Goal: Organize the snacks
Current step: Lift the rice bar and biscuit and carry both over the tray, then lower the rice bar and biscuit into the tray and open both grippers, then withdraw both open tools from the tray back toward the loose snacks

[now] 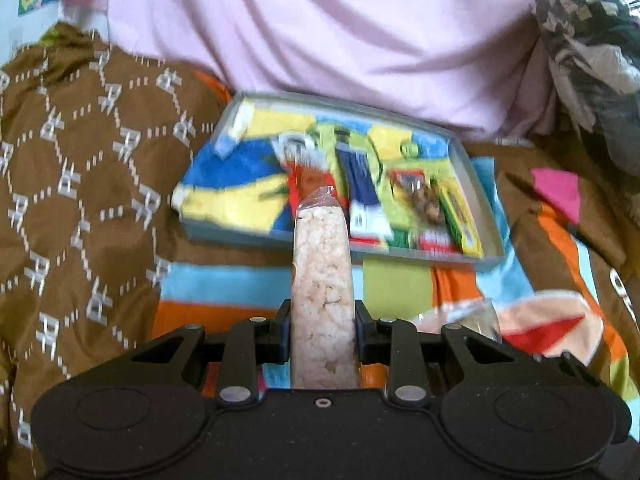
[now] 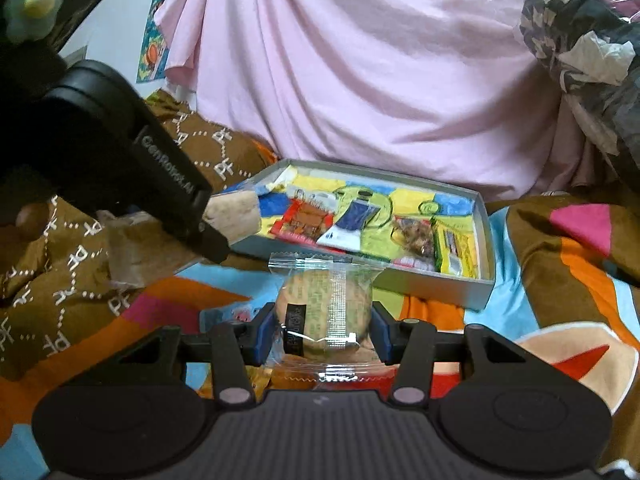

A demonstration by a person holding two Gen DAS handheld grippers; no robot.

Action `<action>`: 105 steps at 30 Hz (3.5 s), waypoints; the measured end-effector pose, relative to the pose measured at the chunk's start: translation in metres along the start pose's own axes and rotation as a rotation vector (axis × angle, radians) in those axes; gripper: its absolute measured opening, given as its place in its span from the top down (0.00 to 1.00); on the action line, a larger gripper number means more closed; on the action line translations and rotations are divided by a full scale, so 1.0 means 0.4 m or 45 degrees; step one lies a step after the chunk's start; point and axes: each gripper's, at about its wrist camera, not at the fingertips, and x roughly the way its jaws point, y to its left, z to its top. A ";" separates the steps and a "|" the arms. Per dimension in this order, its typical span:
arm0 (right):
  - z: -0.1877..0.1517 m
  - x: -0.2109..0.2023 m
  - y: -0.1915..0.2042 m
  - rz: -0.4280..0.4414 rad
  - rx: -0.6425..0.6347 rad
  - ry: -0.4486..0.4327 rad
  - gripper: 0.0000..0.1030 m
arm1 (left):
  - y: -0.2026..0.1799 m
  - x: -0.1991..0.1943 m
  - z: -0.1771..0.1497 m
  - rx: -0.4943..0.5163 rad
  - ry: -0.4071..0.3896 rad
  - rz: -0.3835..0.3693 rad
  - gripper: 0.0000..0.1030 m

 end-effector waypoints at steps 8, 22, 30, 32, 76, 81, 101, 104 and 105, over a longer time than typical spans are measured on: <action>0.052 0.085 -0.062 -0.070 0.067 -0.143 0.49 | -0.031 0.063 0.110 0.004 -0.181 0.083 0.70; 0.095 0.253 -0.155 -0.136 0.209 -0.261 0.48 | 0.025 0.254 0.216 -0.116 -0.250 0.251 0.70; 0.079 0.331 -0.154 -0.088 0.249 -0.218 0.48 | 0.034 0.338 0.208 -0.107 -0.199 0.294 0.70; 0.073 0.338 -0.151 -0.083 0.247 -0.203 0.48 | 0.033 0.348 0.201 -0.101 -0.194 0.298 0.70; 0.106 0.168 -0.127 -0.127 0.220 -0.238 0.03 | 0.062 0.109 0.115 -0.115 -0.363 0.238 0.01; 0.099 0.082 -0.124 -0.174 0.200 -0.270 0.00 | 0.058 0.030 0.072 -0.105 -0.375 0.202 0.01; -0.014 -0.205 -0.020 -0.137 0.138 -0.083 0.00 | 0.053 -0.162 -0.163 0.001 -0.266 0.091 0.01; -0.034 -0.220 0.003 -0.117 0.100 -0.011 0.00 | 0.068 -0.168 -0.191 0.003 -0.234 0.098 0.01; -0.039 -0.222 0.008 -0.111 0.093 0.015 0.00 | 0.072 -0.170 -0.200 0.003 -0.223 0.098 0.01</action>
